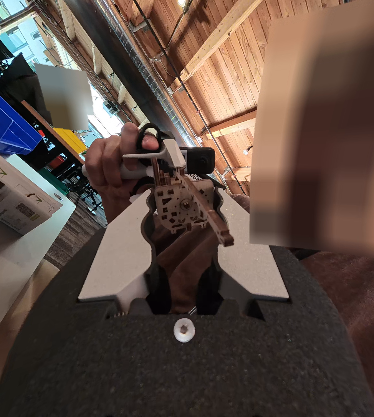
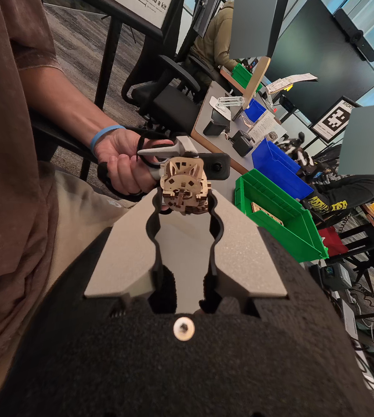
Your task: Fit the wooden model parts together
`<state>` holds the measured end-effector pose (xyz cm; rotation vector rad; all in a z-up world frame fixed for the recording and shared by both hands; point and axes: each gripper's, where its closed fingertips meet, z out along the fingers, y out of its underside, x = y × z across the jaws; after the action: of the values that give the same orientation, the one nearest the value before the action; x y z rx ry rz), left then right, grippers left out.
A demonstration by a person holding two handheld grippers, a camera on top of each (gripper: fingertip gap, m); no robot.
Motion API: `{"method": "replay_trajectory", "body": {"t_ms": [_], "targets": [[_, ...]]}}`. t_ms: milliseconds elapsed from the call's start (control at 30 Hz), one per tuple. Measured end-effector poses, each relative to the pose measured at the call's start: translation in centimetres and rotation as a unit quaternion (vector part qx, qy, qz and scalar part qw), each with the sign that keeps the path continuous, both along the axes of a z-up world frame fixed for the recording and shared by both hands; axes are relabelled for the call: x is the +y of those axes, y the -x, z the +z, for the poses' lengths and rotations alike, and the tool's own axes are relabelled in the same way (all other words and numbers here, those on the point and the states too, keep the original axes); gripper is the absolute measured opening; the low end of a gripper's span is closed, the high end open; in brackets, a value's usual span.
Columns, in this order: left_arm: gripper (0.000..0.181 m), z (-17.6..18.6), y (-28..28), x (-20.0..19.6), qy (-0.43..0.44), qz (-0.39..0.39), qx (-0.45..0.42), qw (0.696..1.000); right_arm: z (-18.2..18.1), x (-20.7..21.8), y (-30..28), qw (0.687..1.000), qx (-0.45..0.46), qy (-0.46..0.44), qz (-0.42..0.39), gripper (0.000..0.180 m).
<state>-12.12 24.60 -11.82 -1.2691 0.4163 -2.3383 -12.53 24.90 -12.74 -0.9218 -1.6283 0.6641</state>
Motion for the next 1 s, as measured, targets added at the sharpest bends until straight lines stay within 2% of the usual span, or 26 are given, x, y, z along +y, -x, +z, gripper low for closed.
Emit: {"method": "replay_trajectory", "body": {"t_ms": [333, 400, 467, 567, 633, 733, 1000], "targets": [[0.049, -0.2, 0.4, 0.2, -0.017, 0.020, 0.019, 0.999, 0.8, -0.7, -0.5, 1.000, 0.010, 0.020, 0.019, 0.045], [0.049, -0.4, 0.7, 0.5, -0.031, 0.041, 0.037, 0.998, 1.6, -0.5, -1.1, 0.998, 0.023, 0.057, 0.021, 0.038], [0.049, -0.7, 0.6, 0.3, -0.072, 0.063, 0.075, 0.993, 2.2, 0.7, -1.3, 0.990, 0.036, 0.134, 0.001, 0.033], [0.049, -1.0, 0.3, 0.0, -0.110, 0.088, 0.113, 0.984, 1.3, 1.7, -1.2, 0.962, 0.004, 0.273, -0.013, 0.025], [0.049, -1.1, 0.2, -0.1, -0.126, 0.099, 0.128, 0.979, 0.8, 1.5, -0.9, 0.946, -0.005, 0.323, -0.004, 0.021], [0.048, -1.1, 0.1, -0.2, -0.138, 0.104, 0.135, 0.976, 0.9, 1.9, -0.9, 0.941, 0.010, 0.339, -0.005, 0.004], [0.049, -1.2, 0.2, 0.0, -0.139, 0.109, 0.138, 0.974, 0.5, 1.4, -0.6, 0.933, -0.002, 0.361, 0.013, 0.009]]}}
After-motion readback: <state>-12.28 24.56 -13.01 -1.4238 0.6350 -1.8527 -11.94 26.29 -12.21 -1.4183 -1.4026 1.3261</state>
